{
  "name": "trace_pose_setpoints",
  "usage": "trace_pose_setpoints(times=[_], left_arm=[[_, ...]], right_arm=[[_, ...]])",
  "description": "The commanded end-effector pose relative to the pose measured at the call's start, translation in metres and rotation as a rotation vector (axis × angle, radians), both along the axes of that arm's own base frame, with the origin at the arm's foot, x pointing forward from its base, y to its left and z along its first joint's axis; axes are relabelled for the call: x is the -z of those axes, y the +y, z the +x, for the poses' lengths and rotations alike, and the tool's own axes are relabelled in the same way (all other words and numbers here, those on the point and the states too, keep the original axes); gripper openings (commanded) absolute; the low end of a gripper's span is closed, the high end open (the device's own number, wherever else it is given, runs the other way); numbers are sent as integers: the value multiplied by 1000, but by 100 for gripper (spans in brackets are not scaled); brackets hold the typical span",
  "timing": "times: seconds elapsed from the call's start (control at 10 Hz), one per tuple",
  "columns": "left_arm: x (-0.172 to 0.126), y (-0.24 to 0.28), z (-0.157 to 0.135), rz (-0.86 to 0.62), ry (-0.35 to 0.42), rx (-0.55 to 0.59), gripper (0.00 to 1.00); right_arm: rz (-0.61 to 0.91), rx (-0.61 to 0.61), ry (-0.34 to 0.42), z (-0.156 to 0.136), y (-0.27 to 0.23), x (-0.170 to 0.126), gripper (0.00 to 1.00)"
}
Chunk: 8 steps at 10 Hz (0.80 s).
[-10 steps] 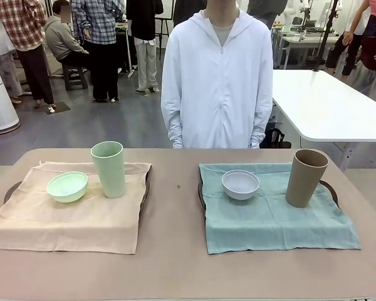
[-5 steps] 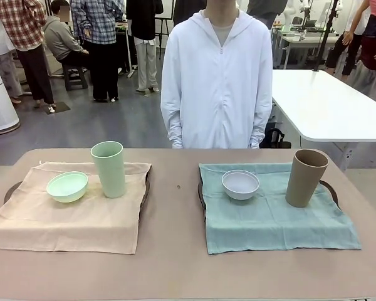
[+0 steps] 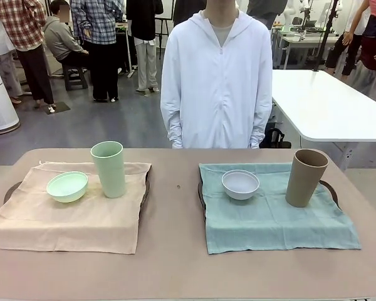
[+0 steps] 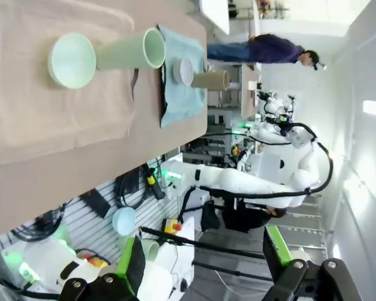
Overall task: Set up a tray with a mat and arrange the tableware.
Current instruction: Place the Picnic Bowl and Reusable plastic cup back onto the Handle tray in front of the human's position.
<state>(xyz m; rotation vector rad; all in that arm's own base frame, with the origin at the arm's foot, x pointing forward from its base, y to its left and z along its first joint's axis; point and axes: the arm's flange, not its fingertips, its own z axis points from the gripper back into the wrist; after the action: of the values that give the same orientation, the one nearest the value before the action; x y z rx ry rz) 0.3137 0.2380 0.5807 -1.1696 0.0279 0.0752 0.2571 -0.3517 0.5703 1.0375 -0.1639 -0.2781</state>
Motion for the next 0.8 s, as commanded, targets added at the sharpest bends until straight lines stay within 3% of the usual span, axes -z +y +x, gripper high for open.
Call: trace_pose_setpoints(times=[0.0, 0.2, 0.3, 0.4, 0.7], left_arm=[[1, -1, 11, 20, 92, 28, 100], [17, 7, 15, -27, 111, 14, 100], [17, 5, 15, -35, 110, 1, 100], [23, -1, 19, -15, 88, 20, 100], [23, -1, 19, -15, 88, 20, 100]], right_arm=[[-34, -55, 83, 7, -3, 14, 100], [-28, -53, 108, 12, -5, 23, 100], [-47, -77, 63, 15, -4, 21, 100], [-12, -41, 107, 14, 1, 26, 100], [-12, -41, 107, 14, 1, 26, 100]])
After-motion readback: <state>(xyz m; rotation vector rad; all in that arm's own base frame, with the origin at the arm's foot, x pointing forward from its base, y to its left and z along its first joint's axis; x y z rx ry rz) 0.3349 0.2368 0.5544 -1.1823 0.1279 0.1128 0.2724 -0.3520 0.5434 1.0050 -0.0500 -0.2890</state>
